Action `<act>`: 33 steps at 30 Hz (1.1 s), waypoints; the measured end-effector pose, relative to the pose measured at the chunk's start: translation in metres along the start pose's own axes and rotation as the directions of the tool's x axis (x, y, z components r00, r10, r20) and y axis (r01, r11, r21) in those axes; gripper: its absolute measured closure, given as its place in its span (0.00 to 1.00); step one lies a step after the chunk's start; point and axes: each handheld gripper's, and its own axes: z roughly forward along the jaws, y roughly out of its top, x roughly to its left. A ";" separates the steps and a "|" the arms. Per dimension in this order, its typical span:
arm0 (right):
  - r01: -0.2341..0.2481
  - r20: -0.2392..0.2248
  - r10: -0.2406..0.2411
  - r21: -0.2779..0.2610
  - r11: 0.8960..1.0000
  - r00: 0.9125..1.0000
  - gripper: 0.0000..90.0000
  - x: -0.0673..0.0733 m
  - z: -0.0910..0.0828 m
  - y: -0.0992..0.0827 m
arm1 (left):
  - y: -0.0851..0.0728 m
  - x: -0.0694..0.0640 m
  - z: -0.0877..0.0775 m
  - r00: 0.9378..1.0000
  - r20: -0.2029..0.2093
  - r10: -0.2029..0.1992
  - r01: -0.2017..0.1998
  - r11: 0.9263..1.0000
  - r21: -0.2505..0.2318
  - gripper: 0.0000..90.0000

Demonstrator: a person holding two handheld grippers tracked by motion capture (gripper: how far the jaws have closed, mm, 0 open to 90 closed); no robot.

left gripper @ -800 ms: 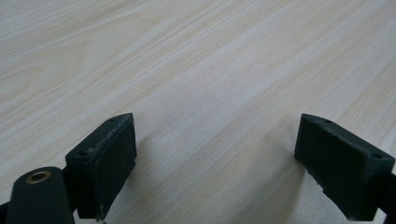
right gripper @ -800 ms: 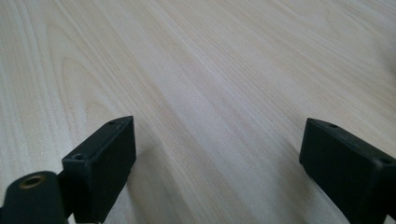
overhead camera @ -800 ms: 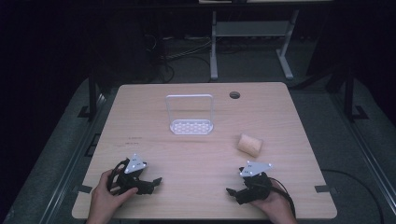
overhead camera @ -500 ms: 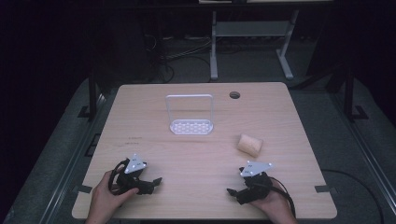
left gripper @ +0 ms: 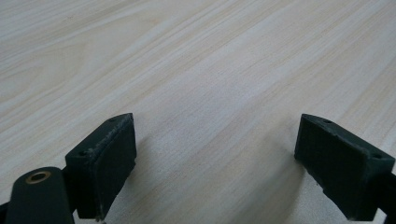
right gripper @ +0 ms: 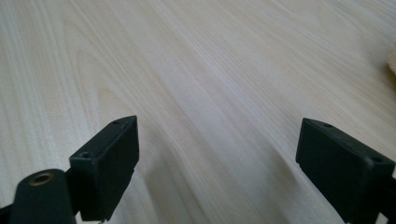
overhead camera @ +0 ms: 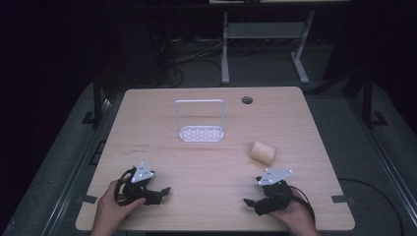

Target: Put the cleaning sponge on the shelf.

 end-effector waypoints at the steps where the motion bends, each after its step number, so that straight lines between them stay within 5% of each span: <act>1: 0.000 0.000 0.000 0.000 1.000 1.000 0.15 0.000 0.000 0.000 | 0.000 0.000 0.000 1.000 0.000 0.000 0.000 1.000 0.000 0.13; 33: -0.058 0.090 0.058 -0.004 0.998 0.994 0.15 -0.028 -0.027 -0.016 | 0.000 0.000 0.000 1.000 0.000 -0.001 0.001 1.000 -0.001 0.13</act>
